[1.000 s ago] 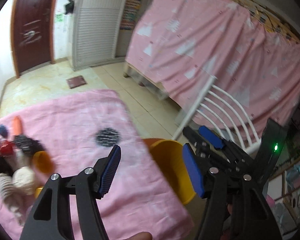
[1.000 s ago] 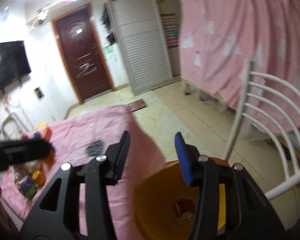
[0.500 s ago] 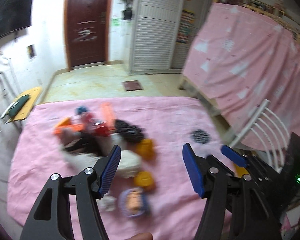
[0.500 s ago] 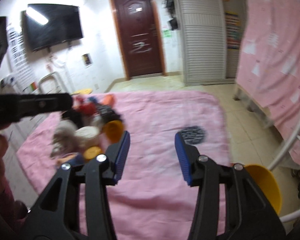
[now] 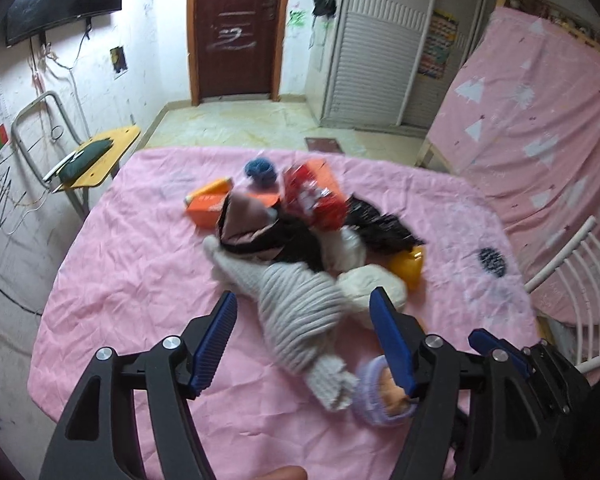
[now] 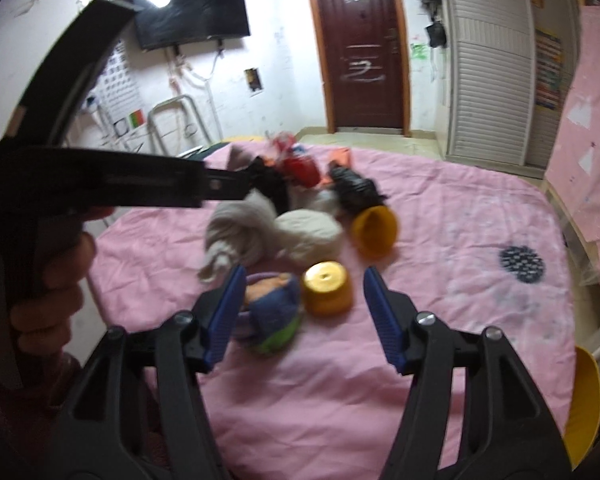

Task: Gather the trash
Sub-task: 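Grasp the grey knit scarf with the left tool while the right tool grasps the doll, then carry scarf and doll to the yellow bucket and release both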

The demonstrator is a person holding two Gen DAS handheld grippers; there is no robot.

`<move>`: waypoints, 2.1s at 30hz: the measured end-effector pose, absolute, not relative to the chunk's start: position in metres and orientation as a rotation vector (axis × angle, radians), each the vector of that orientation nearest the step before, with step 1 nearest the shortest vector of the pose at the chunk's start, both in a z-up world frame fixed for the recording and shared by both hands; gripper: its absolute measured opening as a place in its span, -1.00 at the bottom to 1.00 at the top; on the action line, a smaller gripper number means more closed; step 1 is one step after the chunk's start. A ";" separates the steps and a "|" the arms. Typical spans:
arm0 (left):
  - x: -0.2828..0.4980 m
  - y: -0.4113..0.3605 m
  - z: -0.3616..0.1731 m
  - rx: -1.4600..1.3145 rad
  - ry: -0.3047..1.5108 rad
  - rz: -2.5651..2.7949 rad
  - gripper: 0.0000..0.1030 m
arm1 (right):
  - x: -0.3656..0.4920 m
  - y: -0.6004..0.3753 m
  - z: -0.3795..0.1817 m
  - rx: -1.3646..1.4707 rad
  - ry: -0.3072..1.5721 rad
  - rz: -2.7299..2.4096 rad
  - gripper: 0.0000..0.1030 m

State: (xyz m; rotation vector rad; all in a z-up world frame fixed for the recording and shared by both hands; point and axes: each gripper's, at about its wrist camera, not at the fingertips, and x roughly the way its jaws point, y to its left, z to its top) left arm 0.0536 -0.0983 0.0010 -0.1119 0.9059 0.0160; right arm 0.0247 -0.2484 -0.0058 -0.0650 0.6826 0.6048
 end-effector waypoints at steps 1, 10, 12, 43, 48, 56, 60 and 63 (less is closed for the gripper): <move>0.054 -0.097 -0.004 -0.117 0.921 0.019 0.23 | 0.024 -0.243 -0.008 -0.074 0.693 0.623 0.14; 0.065 -0.090 -0.035 -0.158 1.014 -0.024 0.09 | 0.026 -0.223 -0.027 -0.112 0.749 0.642 0.13; 0.067 -0.089 -0.039 -0.167 1.026 -0.038 -0.11 | 0.027 -0.221 -0.029 -0.118 0.753 0.635 0.13; 0.018 -0.121 0.047 -0.109 0.792 -0.113 -0.31 | 0.028 -0.304 0.016 0.014 0.591 0.468 -0.60; 0.015 -0.148 0.060 -0.072 0.759 -0.165 -0.31 | 0.025 -0.341 0.030 0.055 0.544 0.387 -0.59; 0.015 -0.209 0.068 -0.011 0.757 -0.287 -0.31 | 0.014 -0.405 0.048 0.112 0.483 0.226 -0.59; 0.016 -0.245 0.069 0.023 0.761 -0.352 -0.31 | 0.009 -0.436 0.051 0.136 0.468 0.134 -0.59; 0.017 -0.276 0.068 0.039 0.769 -0.411 -0.31 | 0.004 -0.459 0.053 0.171 0.453 0.072 -0.59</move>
